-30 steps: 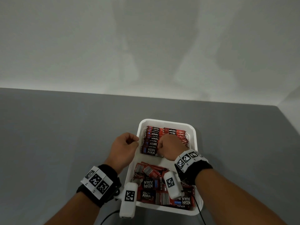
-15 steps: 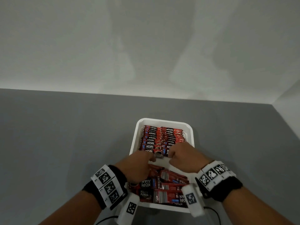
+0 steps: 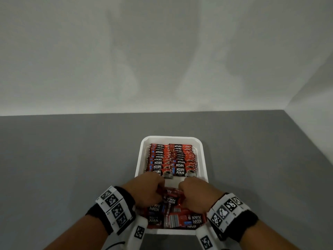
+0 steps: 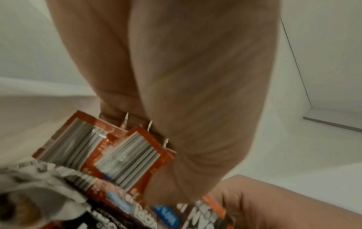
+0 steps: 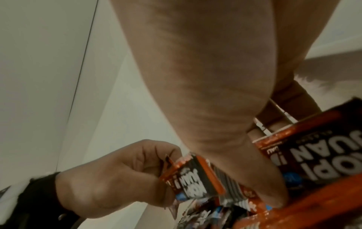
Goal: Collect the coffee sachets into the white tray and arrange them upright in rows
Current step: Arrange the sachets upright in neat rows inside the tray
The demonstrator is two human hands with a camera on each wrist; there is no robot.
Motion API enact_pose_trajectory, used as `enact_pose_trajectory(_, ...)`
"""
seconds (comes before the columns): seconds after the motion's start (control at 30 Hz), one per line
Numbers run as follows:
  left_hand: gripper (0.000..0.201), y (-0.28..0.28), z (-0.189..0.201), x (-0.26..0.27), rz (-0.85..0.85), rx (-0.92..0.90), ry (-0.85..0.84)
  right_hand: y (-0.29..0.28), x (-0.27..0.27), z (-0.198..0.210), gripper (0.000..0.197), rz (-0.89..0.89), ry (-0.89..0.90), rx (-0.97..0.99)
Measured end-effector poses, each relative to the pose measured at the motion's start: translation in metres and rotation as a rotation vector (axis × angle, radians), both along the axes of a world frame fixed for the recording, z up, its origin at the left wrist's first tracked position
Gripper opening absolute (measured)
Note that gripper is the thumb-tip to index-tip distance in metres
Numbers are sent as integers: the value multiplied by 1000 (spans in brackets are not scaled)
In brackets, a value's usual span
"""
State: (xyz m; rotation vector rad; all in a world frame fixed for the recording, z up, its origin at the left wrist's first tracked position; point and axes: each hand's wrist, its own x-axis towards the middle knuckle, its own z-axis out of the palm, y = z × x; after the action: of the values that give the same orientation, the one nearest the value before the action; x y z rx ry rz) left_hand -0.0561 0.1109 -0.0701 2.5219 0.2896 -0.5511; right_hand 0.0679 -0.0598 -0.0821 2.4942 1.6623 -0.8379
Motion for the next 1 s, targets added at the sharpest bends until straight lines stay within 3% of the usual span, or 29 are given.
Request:
enact_pose_trajectory(0.03,4,1,2,-2,14,-36,-43,0,0,0,22,-8,25,4)
enact_pose_trajectory(0.1,18,1,7,-4,100,-127,-99,0,2,2,19,-23,89,15)
enact_pose_trajectory(0.23,3,4,13,-7,343,-330,-247,-1,8,10,10,-106,222,128)
enact_pose_trajectory(0.33,10,6,10,-4,491,-414,-277,3,12,25,12,-246,249,209)
enact_pose_trajectory(0.47,23,3,6,8,398,-273,-183,8,10,33,18,-330,256,222)
enact_pose_trajectory(0.57,25,-2,-9,13,270,-133,-83,11,4,26,12,-320,237,140)
enact_pose_trajectory(0.67,23,-6,-19,16,147,30,-35,11,-3,20,20,-266,206,89)
enact_pose_trajectory(0.73,35,-6,-25,17,86,114,-5,12,-7,14,17,-224,166,68)
enact_pose_trajectory(0.8,45,-8,-28,18,72,154,11,13,-8,7,23,-237,142,52)
enact_pose_trajectory(0.87,43,-7,-29,17,83,159,8,13,-8,6,23,-250,148,56)
enact_pose_trajectory(1.0,34,-5,-29,16,121,123,-26,11,-3,13,3,-246,204,124)
